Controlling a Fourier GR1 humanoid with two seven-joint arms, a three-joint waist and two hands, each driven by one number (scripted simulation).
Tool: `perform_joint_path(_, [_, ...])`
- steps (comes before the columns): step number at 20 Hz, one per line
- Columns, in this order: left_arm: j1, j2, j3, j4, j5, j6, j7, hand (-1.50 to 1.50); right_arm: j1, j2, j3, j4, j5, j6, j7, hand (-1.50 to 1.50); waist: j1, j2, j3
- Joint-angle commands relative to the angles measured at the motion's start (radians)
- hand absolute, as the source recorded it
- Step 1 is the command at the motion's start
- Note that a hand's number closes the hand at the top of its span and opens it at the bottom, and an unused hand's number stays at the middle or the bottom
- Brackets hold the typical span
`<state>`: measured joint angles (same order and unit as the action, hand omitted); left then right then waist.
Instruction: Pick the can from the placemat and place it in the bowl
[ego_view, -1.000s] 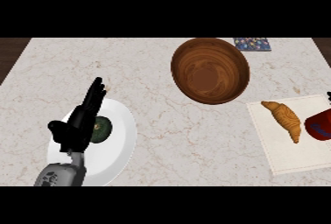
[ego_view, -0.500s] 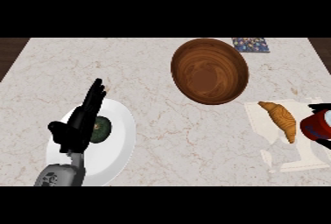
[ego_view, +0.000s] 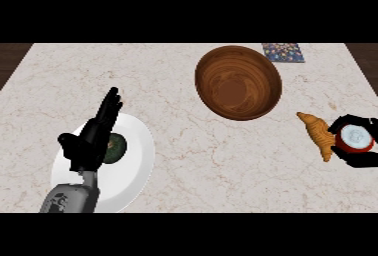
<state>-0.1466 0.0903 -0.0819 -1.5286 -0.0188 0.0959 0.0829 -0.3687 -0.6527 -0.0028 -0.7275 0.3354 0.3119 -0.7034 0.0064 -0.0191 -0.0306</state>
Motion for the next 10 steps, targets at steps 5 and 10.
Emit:
perform_joint_path(5, [-0.009, -0.008, -0.024, 0.009, 0.001, -0.019, 0.007, 0.00, -0.092, 0.442, -0.018, -0.040, -0.070, -0.245, 0.352, 1.50, 0.058, 0.010, 0.020])
perform_joint_path(10, [-0.023, -0.012, -0.035, 0.014, -0.009, -0.019, 0.008, 0.00, -0.205, 0.640, 0.000, -0.172, -0.044, -0.488, 0.493, 1.50, 0.065, -0.003, 0.022])
